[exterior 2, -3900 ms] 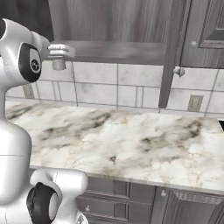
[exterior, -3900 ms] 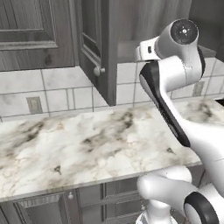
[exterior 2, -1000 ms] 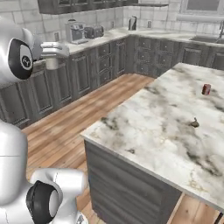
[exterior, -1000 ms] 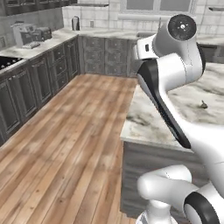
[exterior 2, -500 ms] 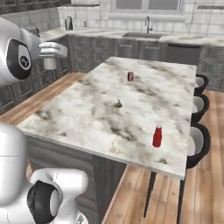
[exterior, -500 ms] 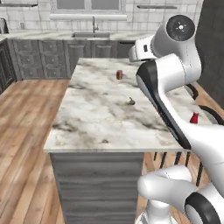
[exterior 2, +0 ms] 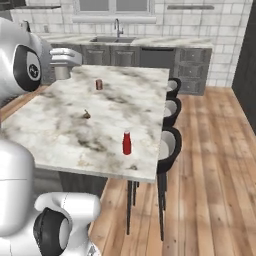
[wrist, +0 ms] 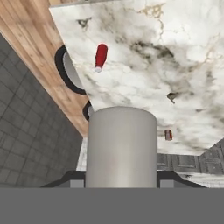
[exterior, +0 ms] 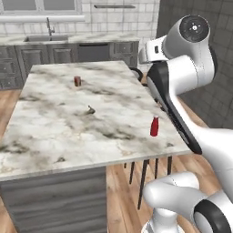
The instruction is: Move the shaker and ketchup from the cabinet to the dining counter.
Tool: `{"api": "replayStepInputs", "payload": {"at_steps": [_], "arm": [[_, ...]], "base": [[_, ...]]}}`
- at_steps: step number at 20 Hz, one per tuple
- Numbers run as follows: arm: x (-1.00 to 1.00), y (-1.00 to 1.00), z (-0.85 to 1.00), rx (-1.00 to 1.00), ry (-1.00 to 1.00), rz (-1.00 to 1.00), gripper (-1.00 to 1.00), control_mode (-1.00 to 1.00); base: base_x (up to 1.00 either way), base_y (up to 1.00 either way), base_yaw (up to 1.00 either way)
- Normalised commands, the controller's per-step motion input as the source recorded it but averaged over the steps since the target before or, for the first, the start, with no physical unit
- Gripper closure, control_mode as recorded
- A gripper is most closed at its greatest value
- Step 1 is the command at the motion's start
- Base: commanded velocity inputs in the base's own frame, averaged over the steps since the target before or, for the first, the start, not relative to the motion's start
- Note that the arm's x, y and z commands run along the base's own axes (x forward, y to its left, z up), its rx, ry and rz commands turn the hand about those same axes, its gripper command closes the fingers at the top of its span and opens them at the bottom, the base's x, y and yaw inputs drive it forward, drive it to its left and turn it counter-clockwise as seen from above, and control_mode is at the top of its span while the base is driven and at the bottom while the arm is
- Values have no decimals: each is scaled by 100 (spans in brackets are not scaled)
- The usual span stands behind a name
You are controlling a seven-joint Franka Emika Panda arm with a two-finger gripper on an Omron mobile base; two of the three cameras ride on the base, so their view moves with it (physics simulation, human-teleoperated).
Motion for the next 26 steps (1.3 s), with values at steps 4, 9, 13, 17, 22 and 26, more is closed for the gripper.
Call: {"api": "replayStepInputs", "payload": {"at_steps": [4,9,13,17,22,26], "arm": [[0,0,0,0,0,0,100,100],[0,0,0,0,0,0,100,100],[0,0,0,0,0,0,100,100],[-5,-30,-8,9,-3,3,100,-100],[-17,-92,-20,20,-9,24,100,-100],[-27,-95,-37,14,-20,49,100,-100]], "base": [[12,0,-6],[61,-1,-2],[30,-11,0],[-6,-21,1],[0,0,0],[0,0,0]]}}
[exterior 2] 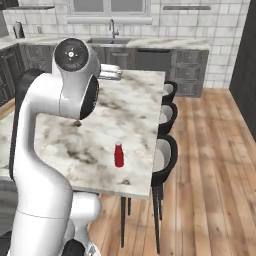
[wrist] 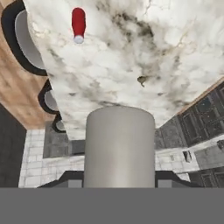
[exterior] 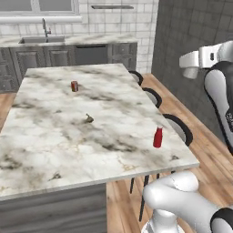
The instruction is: Move the shaker and ketchup from the cabinet to the dining counter.
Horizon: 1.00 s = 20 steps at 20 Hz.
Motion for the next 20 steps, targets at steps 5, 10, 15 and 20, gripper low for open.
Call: {"api": "replayStepInputs", "payload": {"at_steps": [5,10,15,20], "arm": [[-1,-76,-61,1,-20,59,100,-100],[0,-42,-77,0,-24,64,100,-100],[0,-30,-82,0,-24,64,100,-100],[0,-27,-88,-10,-23,61,100,-100]], "base": [[0,0,0],[0,0,0],[0,0,0],[0,0,0]]}}
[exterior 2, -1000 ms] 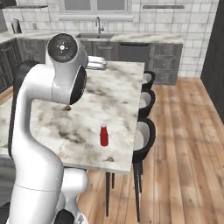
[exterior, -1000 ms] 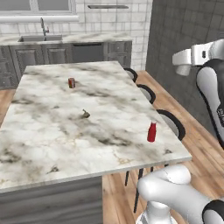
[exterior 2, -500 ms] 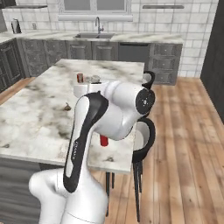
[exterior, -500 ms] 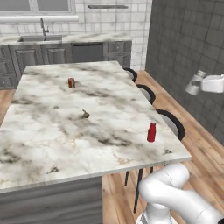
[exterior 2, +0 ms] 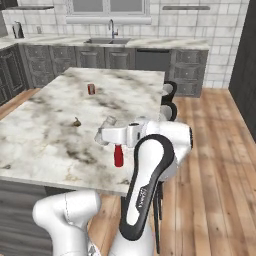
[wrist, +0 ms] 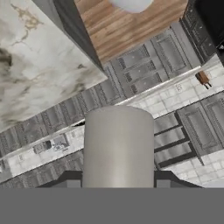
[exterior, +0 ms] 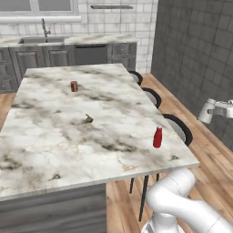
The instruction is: Move the shaker and ketchup from the cabinet to the dining counter.
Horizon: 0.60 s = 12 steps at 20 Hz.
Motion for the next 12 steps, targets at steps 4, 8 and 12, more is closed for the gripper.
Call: {"api": "replayStepInputs", "payload": {"at_steps": [4,8,12], "arm": [[10,-4,-97,-21,-38,53,100,-100],[8,0,-99,-21,-59,47,100,-100],[5,3,-75,-15,-61,33,100,-100]], "base": [[0,0,0],[0,0,0],[0,0,0]]}}
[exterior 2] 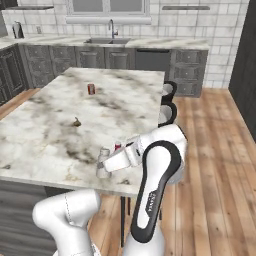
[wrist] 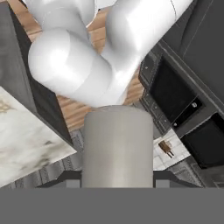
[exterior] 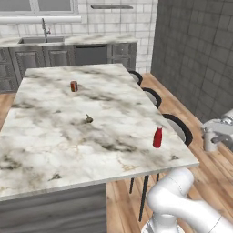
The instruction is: Move the shaker and ketchup from the cabinet to the dining counter.
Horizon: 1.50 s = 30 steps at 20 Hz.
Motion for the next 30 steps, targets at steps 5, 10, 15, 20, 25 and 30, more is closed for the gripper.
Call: {"api": "replayStepInputs", "payload": {"at_steps": [5,10,15,20,25,30], "arm": [[47,22,-33,-2,-49,4,100,-100],[56,14,-63,0,-35,0,100,-100],[42,0,-82,0,-41,4,100,-100],[23,-4,-80,0,-45,11,100,-100],[3,-24,-68,0,-44,19,100,-100],[9,-11,-64,0,-51,20,100,-100]], "base": [[0,0,0],[0,0,0],[0,0,0],[0,0,0],[0,0,0],[0,0,0]]}}
